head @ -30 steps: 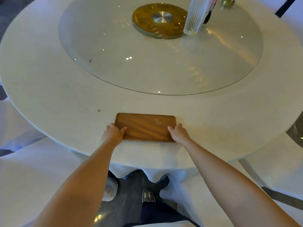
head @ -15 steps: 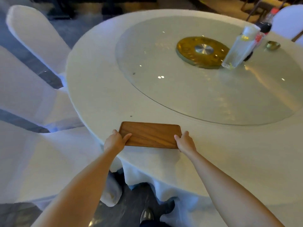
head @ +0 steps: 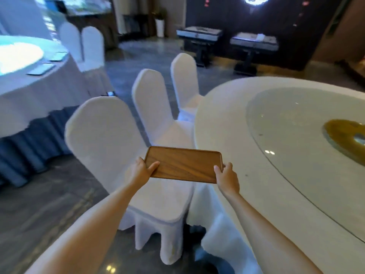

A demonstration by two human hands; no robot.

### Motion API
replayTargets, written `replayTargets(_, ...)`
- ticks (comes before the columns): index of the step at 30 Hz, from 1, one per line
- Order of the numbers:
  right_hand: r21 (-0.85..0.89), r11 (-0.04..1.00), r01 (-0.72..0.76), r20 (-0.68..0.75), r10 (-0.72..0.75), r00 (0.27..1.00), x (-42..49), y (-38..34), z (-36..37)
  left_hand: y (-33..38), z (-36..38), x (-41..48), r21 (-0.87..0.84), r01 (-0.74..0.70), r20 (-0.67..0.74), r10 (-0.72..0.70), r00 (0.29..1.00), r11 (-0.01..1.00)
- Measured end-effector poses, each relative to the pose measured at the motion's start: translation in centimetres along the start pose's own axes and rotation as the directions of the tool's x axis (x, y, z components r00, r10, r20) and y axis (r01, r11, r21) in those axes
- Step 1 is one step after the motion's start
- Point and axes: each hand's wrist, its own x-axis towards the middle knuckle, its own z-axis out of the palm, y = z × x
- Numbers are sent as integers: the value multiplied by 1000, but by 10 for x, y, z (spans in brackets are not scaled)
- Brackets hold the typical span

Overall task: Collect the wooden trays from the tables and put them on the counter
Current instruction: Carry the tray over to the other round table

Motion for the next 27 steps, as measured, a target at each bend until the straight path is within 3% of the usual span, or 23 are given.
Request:
replayTargets(3, 19, 996, 88, 50, -89, 995, -24, -49, 46, -59, -51, -3, 74, 68, -94, -61, 994, 995)
replayTargets(11, 89, 958, 273, 203, -286, 936, -109, -170, 171, -212, -176, -24, 44, 265, -296, -240, 924, 963)
replayTargets(20, 131, 883, 452, 361, -467, 808, -157, -274, 286, -337, -256, -33, -76, 420, -387, -415, 823, 904)
replayTargets(27, 164, 852, 497, 450, -513, 731, -146, -358, 384, -409, -303, 24, -119, 505, -451, -500, 739, 855)
